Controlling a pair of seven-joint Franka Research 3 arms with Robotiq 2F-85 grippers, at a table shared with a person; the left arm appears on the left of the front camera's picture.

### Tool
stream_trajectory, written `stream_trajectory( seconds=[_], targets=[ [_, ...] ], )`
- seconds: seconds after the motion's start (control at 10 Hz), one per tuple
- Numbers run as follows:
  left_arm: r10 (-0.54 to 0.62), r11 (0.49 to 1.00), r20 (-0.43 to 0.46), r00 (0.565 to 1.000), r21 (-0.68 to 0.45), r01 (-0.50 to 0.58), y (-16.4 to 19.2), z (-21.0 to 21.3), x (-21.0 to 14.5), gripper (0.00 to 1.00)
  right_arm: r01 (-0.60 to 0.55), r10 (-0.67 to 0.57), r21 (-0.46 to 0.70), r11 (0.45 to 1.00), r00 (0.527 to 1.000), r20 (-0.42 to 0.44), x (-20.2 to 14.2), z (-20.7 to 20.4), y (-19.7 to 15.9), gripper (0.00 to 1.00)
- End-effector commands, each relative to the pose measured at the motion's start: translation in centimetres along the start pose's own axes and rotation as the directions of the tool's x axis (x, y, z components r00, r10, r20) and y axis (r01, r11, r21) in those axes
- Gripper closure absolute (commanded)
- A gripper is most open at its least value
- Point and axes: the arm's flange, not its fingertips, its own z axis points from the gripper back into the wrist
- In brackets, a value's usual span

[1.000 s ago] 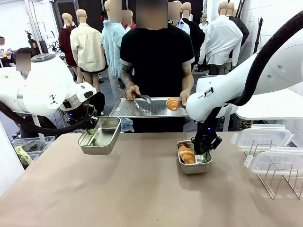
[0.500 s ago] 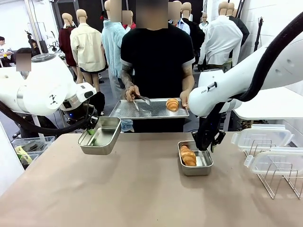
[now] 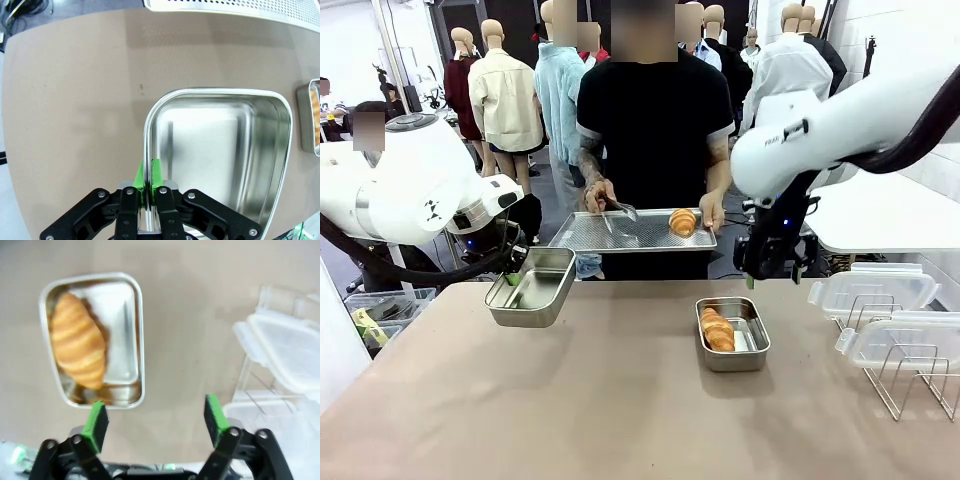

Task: Place the bread in airtight containers.
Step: Once an object is inside an Airtight Container , place the container in the center of the table.

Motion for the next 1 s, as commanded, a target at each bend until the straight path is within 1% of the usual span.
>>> stream_trajectory(
  seconds=[0.0,0.1,0.2,0.3,0.4,0.5,0.6,0.7,0.9],
  targets=[
    [-0.005,1.000,0.013,1.000,-0.005,0.005,0.2,0.2,0.2,1.00,-0.067,0.067,-0.015,0.998,0.998,-0.012,-0.9,2.5,-1.2,0.00],
    [-0.005,1.000,0.013,1.000,-0.005,0.005,0.2,0.2,0.2,1.00,-0.063,0.063,-0.016,0.998,0.998,0.001,-2.1,4.2,-2.0,0.00],
    [-0.005,1.000,0.013,1.000,-0.005,0.005,0.2,0.2,0.2,1.00,-0.034,0.034,-0.027,0.999,0.999,0.026,-3.9,5.8,-3.2,0.00],
    [-0.005,1.000,0.013,1.000,-0.005,0.005,0.2,0.2,0.2,1.00,-0.104,0.104,-0.012,0.994,0.994,0.017,-6.5,7.3,-5.4,0.00],
    [-0.005,1.000,0.013,1.000,-0.005,0.005,0.2,0.2,0.2,1.00,-0.155,0.156,-0.012,0.988,0.987,0.039,-8.6,8.2,-7.6,0.00],
    [-0.005,1.000,0.013,1.000,-0.005,0.005,0.2,0.2,0.2,1.00,-0.162,0.164,-0.048,0.986,0.985,0.049,-10.7,9.2,-9.7,0.00],
    [-0.005,1.000,0.013,1.000,-0.005,0.005,0.2,0.2,0.2,1.00,-0.176,0.180,-0.051,0.983,0.982,0.066,-12.7,10.2,-11.9,0.00],
    [-0.005,1.000,0.013,1.000,-0.005,0.005,0.2,0.2,0.2,1.00,-0.182,0.184,-0.033,0.983,0.979,0.086,-13.9,10.6,-14.8,0.00],
    [-0.005,1.000,0.013,1.000,-0.005,0.005,0.2,0.2,0.2,1.00,-0.180,0.175,0.049,0.982,0.981,0.087,-13.9,11.3,-19.1,0.00]
  ],
)
